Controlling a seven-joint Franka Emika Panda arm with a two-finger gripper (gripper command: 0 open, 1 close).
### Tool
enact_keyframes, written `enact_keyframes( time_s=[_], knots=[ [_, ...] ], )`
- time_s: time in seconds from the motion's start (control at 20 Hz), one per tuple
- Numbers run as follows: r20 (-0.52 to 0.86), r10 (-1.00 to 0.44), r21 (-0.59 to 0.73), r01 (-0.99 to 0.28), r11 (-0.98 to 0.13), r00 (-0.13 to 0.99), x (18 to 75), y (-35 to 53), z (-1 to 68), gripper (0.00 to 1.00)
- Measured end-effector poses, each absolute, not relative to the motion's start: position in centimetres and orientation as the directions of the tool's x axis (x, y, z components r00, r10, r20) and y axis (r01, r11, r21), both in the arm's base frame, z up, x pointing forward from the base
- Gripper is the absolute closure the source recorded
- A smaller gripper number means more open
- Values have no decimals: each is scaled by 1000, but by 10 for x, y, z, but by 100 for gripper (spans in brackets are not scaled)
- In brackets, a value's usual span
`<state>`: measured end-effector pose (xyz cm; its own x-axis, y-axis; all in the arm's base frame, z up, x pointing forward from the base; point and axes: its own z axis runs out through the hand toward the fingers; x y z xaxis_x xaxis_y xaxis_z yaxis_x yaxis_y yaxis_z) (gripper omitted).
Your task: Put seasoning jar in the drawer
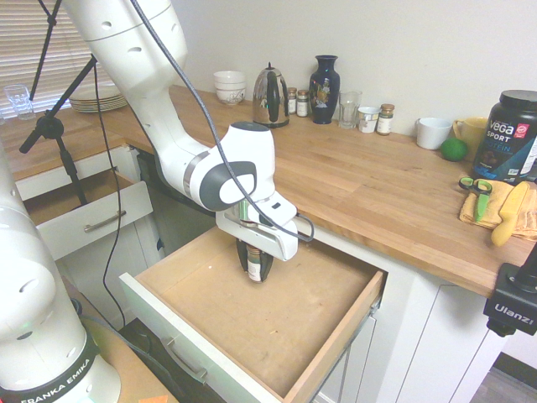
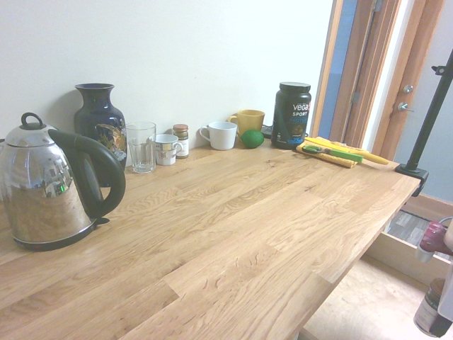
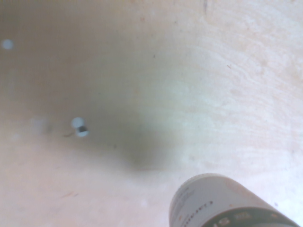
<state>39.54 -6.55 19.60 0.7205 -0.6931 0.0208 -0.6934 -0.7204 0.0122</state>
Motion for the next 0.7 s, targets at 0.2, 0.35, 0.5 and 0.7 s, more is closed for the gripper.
enact_keyframes(
  time_s=[0.2, 0.35, 0.5, 0.7],
  knots=[
    [25, -702, 18, -703, -711, 711, 398, -75, 172, 100],
    [19, -711, 27, -712, -702, 702, 396, -78, 154, 100],
    [7, -713, 34, -713, -700, 701, 392, -76, 140, 100],
    [9, -720, 25, -720, -693, 694, 396, -72, 139, 100]
  ],
)
